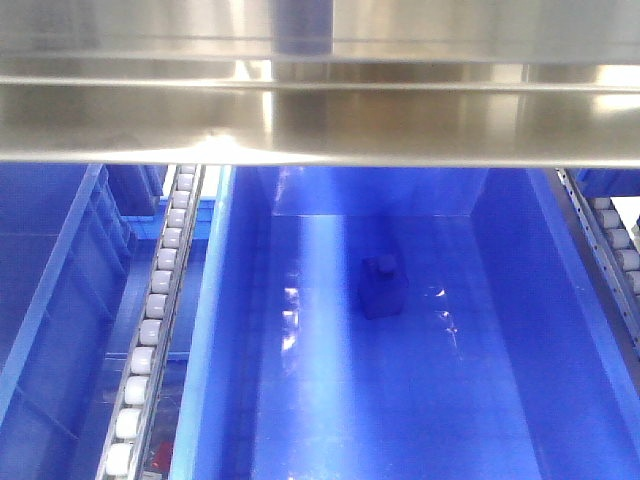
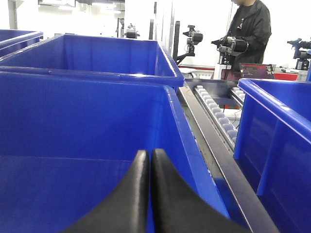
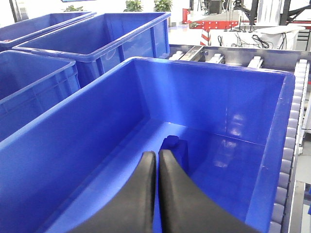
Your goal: Pour parts from conveyor to right shelf
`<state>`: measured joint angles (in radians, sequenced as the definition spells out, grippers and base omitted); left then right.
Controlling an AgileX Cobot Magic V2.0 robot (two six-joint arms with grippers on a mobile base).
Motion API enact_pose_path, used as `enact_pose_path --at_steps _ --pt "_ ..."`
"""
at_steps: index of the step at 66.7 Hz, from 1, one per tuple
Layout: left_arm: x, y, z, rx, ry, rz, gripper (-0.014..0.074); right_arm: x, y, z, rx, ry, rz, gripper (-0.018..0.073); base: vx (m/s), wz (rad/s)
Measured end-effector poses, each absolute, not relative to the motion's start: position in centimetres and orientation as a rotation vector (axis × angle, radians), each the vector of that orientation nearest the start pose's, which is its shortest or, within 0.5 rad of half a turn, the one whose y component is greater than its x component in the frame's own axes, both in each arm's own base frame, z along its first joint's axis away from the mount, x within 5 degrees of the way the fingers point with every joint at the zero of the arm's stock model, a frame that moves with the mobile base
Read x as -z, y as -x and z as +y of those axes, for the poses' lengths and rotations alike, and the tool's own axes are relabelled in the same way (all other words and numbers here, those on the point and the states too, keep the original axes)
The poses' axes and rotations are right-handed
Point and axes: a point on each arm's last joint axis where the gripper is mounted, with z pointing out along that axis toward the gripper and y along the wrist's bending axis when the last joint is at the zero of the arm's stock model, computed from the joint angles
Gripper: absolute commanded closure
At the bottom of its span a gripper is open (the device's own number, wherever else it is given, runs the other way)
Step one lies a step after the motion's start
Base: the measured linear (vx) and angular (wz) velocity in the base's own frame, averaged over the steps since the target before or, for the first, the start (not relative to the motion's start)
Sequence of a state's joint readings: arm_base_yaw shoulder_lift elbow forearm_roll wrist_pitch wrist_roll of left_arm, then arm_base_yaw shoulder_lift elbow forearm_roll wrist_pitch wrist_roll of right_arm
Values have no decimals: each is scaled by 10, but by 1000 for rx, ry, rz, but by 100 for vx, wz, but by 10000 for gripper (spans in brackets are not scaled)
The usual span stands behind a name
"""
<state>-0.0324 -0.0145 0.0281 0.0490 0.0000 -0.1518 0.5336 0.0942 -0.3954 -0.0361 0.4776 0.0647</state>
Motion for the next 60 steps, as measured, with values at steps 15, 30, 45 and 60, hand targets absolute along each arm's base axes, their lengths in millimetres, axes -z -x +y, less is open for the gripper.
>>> enact_pose_path --at_steps 15,30,45,60 --pt "-204 -56 -2 109 53 1497 603 -295 -32 17 -415 403 1628 568 0 0" --pt "-204 -56 -2 109 53 1497 603 -295 -33 17 -400 389 1635 568 0 0" --pt "-204 -56 -2 109 53 1497 603 -297 -36 10 -247 213 1627 568 0 0" --pt "-204 -56 -2 109 53 1497 603 -279 -46 4 -101 36 1622 568 0 0"
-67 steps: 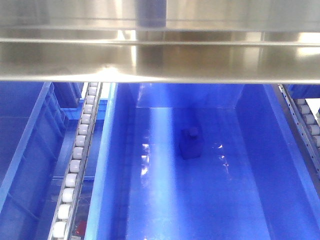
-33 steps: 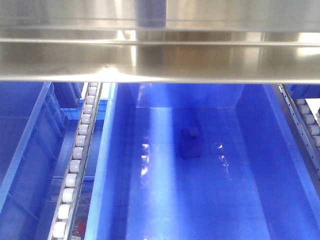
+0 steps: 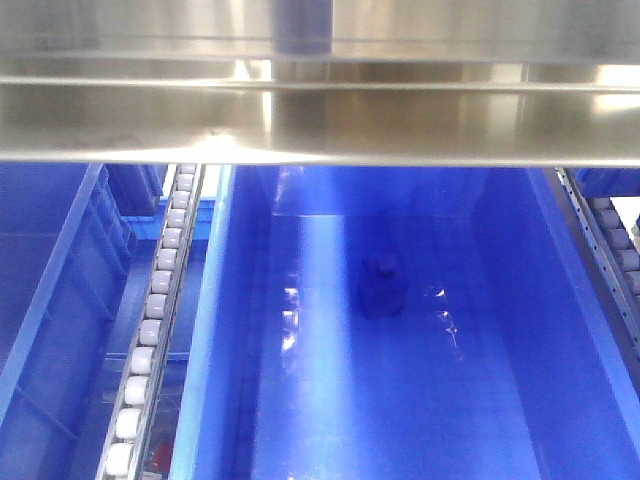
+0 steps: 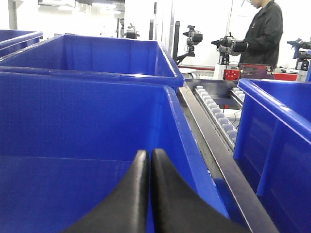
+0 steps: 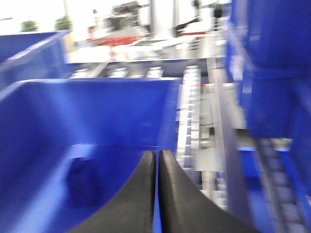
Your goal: Pour parts from conveyor to right shelf
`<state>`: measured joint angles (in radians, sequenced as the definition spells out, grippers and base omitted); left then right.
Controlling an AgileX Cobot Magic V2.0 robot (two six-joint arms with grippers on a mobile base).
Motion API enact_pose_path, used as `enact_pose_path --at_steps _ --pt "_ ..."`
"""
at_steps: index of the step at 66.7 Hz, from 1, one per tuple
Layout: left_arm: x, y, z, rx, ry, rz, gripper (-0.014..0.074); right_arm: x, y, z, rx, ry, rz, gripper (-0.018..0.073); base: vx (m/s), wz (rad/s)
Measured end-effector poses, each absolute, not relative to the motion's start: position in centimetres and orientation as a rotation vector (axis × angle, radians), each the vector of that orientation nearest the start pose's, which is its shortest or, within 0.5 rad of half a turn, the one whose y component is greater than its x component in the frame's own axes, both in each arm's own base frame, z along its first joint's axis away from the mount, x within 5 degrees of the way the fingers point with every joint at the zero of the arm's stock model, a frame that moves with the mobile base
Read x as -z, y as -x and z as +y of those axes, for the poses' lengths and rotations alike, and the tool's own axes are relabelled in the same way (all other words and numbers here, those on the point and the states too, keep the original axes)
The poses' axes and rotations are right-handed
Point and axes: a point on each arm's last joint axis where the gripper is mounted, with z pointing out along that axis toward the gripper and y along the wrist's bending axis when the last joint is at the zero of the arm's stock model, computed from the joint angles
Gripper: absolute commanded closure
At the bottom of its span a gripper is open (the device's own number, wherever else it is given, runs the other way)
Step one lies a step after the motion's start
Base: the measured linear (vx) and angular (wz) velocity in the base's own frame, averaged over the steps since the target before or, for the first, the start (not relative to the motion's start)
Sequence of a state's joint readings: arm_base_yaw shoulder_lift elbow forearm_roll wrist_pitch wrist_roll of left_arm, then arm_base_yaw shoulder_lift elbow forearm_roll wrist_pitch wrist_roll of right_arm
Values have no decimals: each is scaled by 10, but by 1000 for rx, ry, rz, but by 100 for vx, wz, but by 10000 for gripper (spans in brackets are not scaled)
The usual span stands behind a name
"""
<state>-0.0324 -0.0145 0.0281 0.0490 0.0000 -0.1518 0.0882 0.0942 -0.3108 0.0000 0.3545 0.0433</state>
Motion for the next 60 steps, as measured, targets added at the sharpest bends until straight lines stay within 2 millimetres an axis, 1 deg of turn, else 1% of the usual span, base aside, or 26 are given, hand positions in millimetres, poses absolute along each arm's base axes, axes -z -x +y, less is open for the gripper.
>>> enact_pose_path --at_steps 11,15,24,28,43,60 --pt "-204 -56 -2 109 53 1497 603 -242 -57 -1 -11 -50 1630 568 0 0" --pt "-204 -56 -2 109 53 1497 603 -226 -58 -2 15 -51 1636 568 0 0" --pt "-204 -56 -2 109 53 1497 603 -201 -57 -3 47 -24 1603 568 0 0" --pt "-204 -56 -2 109 53 1497 603 -198 -57 -3 49 -20 1575 568 0 0" --pt "-204 -56 -2 109 53 1497 603 -201 -57 -2 48 -19 1536 568 0 0" --pt "-204 -56 -2 109 53 1497 603 -201 -57 -2 48 -18 1534 568 0 0"
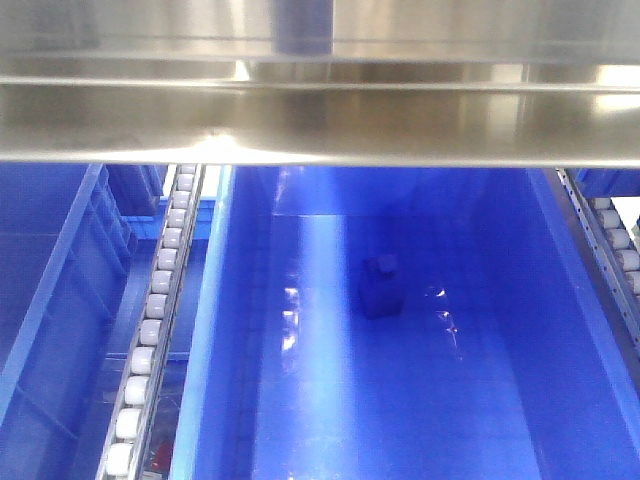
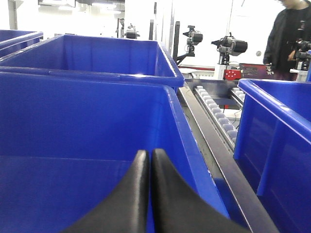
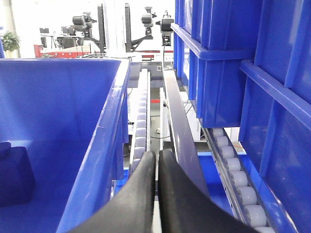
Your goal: Pour parts from conveyor to right shelf
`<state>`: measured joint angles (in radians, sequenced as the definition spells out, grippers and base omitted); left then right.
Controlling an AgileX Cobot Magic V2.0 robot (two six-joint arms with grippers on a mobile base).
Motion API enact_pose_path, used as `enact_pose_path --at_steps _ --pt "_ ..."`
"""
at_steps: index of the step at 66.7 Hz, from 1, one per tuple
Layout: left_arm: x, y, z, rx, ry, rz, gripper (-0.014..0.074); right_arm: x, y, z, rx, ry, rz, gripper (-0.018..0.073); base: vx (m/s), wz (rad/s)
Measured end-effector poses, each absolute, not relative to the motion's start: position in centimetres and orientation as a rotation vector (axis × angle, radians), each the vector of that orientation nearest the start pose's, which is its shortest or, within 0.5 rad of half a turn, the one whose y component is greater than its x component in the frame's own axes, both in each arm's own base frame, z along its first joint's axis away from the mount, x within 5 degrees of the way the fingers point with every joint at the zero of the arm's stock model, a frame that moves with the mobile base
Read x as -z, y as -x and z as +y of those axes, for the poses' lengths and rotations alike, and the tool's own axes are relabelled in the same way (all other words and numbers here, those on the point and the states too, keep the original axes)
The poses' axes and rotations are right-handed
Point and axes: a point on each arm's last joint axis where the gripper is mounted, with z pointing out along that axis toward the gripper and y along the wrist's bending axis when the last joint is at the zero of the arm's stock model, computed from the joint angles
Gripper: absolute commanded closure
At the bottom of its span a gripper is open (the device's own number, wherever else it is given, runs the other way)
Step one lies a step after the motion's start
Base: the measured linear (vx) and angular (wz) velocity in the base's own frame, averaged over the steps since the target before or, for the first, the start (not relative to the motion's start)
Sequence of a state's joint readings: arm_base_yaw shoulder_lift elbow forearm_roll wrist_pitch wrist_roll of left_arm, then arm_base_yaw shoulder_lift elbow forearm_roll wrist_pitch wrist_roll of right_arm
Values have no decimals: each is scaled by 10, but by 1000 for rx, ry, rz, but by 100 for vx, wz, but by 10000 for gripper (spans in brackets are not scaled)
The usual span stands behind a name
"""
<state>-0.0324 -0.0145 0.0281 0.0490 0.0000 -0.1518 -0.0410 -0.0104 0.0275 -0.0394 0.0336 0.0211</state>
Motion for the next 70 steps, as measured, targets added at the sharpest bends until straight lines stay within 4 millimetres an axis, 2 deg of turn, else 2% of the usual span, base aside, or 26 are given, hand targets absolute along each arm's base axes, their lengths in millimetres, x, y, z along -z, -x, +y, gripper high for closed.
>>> enact_pose_path --at_steps 70 --pt "-204 -56 -2 109 53 1497 603 -201 -57 -2 48 -19 1535 568 0 0"
